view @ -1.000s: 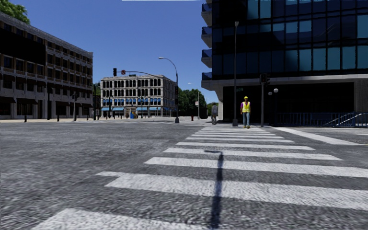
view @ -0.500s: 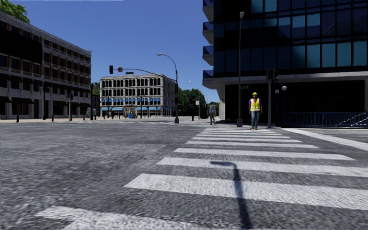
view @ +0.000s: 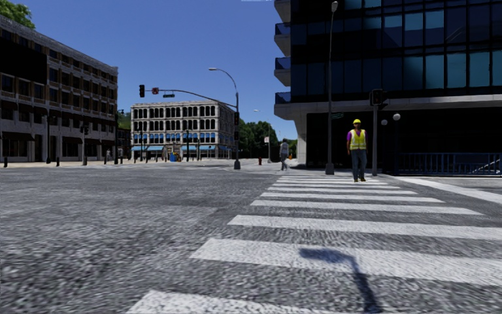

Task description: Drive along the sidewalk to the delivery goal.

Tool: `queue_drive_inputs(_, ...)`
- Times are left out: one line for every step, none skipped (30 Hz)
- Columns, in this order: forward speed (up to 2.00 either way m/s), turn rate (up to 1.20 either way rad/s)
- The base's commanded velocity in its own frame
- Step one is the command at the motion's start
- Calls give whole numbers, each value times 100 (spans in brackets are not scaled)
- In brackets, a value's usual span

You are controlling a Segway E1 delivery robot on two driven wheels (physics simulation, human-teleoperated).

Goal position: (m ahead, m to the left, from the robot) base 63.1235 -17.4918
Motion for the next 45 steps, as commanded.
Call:
queue_drive_inputs(200,-26)
queue_drive_inputs(200,-27)
queue_drive_inputs(200,-27)
queue_drive_inputs(200,-27)
queue_drive_inputs(200,-27)
queue_drive_inputs(200,-27)
queue_drive_inputs(200,-27)
queue_drive_inputs(200,-27)
queue_drive_inputs(200,-27)
queue_drive_inputs(200,-27)
queue_drive_inputs(200,-27)
queue_drive_inputs(200,-27)
queue_drive_inputs(200,-27)
queue_drive_inputs(200,-28)
queue_drive_inputs(200,-28)
queue_drive_inputs(200,-30)
queue_drive_inputs(200,-33)
queue_drive_inputs(200,-36)
queue_drive_inputs(200,-37)
queue_drive_inputs(200,-37)
queue_drive_inputs(200,-40)
queue_drive_inputs(200,-43)
queue_drive_inputs(200,-47)
queue_drive_inputs(200,-47)
queue_drive_inputs(200,-50)
queue_drive_inputs(200,-52)
queue_drive_inputs(200,-54)
queue_drive_inputs(200,-54)
queue_drive_inputs(200,-55)
queue_drive_inputs(200,-56)
queue_drive_inputs(200,-57)
queue_drive_inputs(200,-57)
queue_drive_inputs(200,-59)
queue_drive_inputs(200,-61)
queue_drive_inputs(200,-63)
queue_drive_inputs(200,-63)
queue_drive_inputs(200,-63)
queue_drive_inputs(200,-63)
queue_drive_inputs(200,-63)
queue_drive_inputs(200,-54)
queue_drive_inputs(200,-54)
queue_drive_inputs(200,-29)
queue_drive_inputs(200,0)
queue_drive_inputs(200,0)
queue_drive_inputs(200,0)
